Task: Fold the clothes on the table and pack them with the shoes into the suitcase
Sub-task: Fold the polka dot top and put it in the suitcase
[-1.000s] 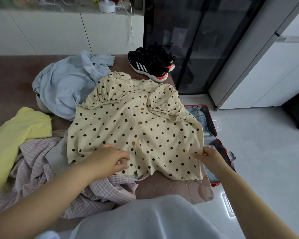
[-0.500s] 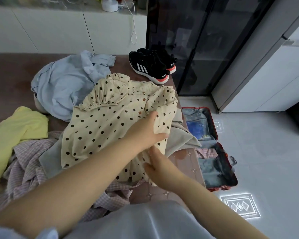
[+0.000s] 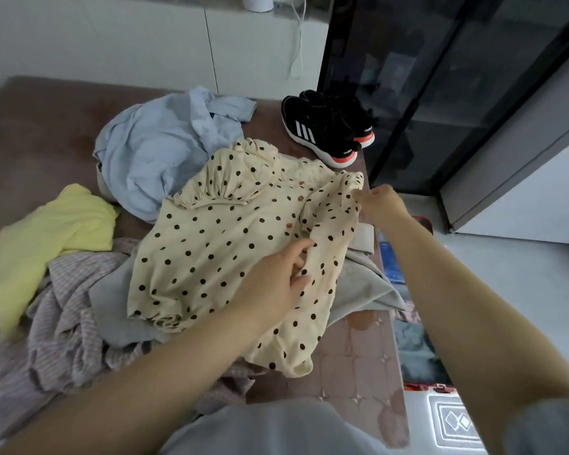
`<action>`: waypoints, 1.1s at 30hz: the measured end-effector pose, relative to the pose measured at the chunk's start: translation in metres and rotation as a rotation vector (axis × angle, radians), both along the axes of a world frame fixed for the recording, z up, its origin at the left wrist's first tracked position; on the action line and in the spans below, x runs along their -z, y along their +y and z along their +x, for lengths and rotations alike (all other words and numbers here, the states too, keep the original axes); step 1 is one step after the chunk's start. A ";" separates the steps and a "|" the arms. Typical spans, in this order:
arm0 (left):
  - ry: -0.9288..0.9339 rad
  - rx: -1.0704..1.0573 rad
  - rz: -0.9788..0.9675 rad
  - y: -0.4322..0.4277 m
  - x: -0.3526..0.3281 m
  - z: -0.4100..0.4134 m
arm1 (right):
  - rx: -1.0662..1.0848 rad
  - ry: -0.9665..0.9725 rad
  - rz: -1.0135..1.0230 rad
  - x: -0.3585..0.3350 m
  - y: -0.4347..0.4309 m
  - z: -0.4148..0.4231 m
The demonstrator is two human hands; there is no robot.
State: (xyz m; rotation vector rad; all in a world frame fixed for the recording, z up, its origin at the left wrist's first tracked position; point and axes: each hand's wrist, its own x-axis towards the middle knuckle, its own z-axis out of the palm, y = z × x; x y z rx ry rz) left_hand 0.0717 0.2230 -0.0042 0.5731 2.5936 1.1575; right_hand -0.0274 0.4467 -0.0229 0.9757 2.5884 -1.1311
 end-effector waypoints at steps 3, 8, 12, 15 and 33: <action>0.002 0.073 0.000 0.003 0.002 0.007 | 0.023 -0.093 -0.152 0.005 -0.004 -0.012; -0.026 0.119 0.019 0.000 0.011 0.012 | 0.194 -0.065 -0.413 0.004 0.007 -0.016; -0.159 -0.039 0.089 -0.017 0.007 0.016 | 0.314 0.085 -0.489 -0.028 -0.004 -0.029; -0.194 -0.199 0.094 -0.047 -0.004 0.009 | 0.249 0.181 -0.445 -0.056 -0.032 -0.053; -0.103 -0.652 -0.252 -0.189 0.052 -0.058 | -0.718 0.327 0.248 0.010 -0.155 0.016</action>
